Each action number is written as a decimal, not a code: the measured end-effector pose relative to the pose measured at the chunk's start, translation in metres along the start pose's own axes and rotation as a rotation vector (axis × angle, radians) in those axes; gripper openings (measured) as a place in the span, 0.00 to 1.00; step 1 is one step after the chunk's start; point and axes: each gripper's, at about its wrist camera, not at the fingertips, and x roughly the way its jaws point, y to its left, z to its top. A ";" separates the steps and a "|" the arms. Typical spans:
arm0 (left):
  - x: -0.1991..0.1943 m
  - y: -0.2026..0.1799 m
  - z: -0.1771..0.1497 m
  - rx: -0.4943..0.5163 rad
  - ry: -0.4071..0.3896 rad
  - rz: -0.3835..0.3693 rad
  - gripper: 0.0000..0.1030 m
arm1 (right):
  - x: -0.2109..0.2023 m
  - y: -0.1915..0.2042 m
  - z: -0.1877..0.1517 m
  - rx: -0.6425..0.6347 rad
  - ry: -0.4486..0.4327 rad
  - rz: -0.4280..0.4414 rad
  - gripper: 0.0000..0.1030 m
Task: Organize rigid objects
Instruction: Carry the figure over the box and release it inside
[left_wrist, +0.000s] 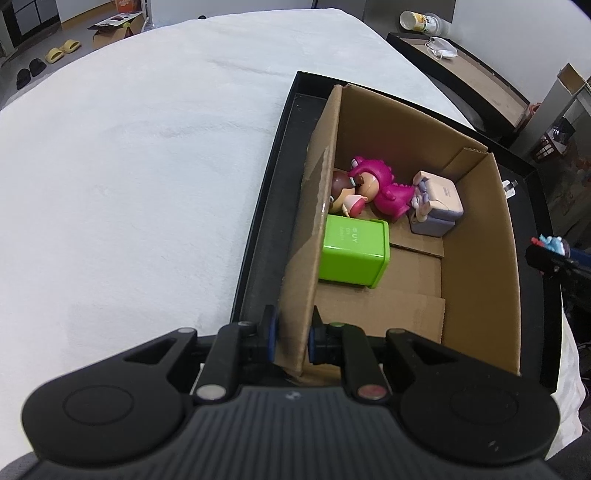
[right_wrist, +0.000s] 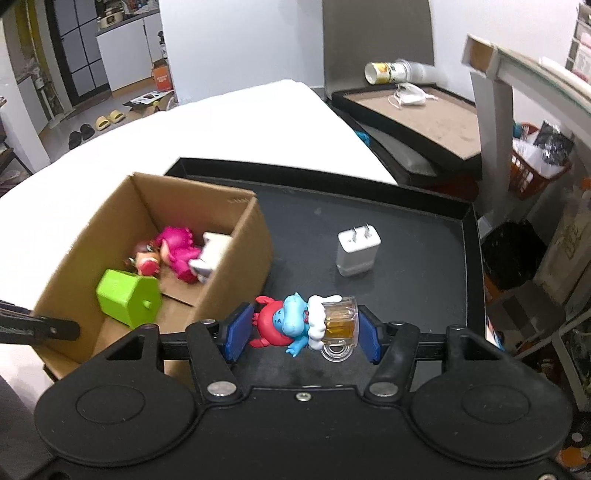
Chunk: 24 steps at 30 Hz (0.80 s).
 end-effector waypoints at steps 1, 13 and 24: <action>0.000 0.000 0.000 0.000 0.000 -0.001 0.14 | -0.002 0.003 0.002 -0.005 -0.005 0.001 0.57; 0.001 0.007 -0.001 -0.009 -0.001 -0.034 0.15 | -0.018 0.036 0.026 -0.055 -0.048 0.015 0.57; 0.002 0.012 -0.001 -0.019 -0.002 -0.066 0.16 | -0.013 0.067 0.034 -0.107 -0.038 0.022 0.57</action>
